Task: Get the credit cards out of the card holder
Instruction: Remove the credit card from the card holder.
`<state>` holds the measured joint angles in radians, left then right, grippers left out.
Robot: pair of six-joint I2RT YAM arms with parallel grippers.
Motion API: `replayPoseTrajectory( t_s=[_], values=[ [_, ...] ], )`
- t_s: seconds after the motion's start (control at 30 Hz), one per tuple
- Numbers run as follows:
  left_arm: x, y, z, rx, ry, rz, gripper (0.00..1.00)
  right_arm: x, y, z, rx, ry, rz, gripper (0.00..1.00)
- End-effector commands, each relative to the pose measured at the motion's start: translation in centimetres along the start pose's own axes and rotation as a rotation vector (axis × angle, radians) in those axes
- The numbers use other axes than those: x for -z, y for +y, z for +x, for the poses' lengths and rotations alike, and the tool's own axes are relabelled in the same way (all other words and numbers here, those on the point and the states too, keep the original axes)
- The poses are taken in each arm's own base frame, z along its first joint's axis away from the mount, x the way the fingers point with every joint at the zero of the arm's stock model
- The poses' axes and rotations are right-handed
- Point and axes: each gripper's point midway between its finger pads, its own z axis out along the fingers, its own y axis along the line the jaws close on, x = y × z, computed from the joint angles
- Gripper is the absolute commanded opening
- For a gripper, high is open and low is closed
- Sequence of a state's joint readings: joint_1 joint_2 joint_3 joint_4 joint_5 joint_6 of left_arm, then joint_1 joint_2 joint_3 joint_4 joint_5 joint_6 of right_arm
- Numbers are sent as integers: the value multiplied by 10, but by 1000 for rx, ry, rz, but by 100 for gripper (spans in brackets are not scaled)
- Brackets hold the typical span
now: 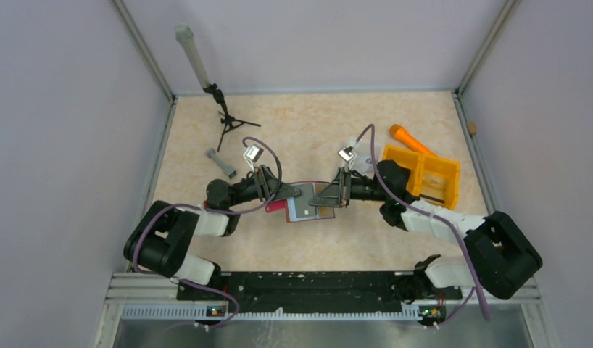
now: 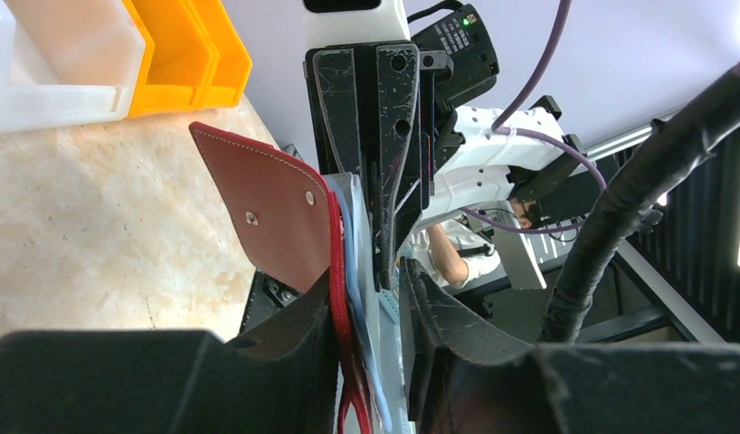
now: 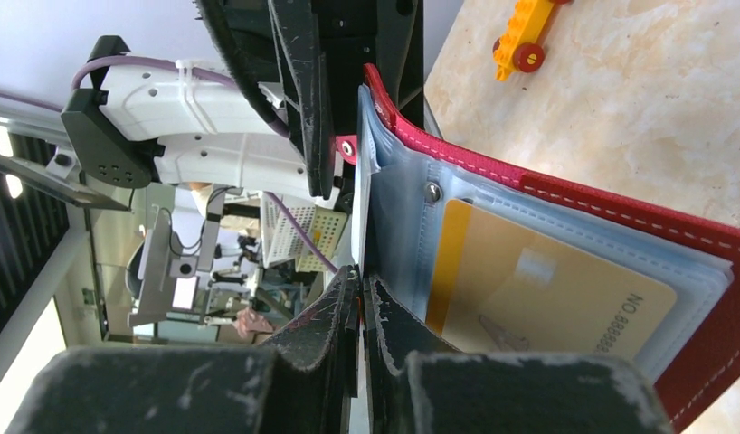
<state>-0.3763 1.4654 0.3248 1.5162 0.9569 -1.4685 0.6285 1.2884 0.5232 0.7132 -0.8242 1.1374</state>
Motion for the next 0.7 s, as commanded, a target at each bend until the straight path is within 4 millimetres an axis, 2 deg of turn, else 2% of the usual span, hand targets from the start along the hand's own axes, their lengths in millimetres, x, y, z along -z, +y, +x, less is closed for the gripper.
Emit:
replayPoseTrajectory(
  t_s=[0.0, 0.57, 0.63, 0.67],
  values=[
    [-3, -21, -4, -107, 6, 79, 30, 6, 21, -11, 80, -46, -62, 5],
    [-5, -18, -5, -94, 9, 73, 28, 14, 18, -16, 71, -75, -57, 4],
    [-5, -16, -5, -90, 8, 70, 19, 14, 19, -16, 71, -74, -59, 4],
    [-5, -16, -6, -88, 8, 68, 10, 14, 19, -16, 72, -72, -61, 4]
  ],
)
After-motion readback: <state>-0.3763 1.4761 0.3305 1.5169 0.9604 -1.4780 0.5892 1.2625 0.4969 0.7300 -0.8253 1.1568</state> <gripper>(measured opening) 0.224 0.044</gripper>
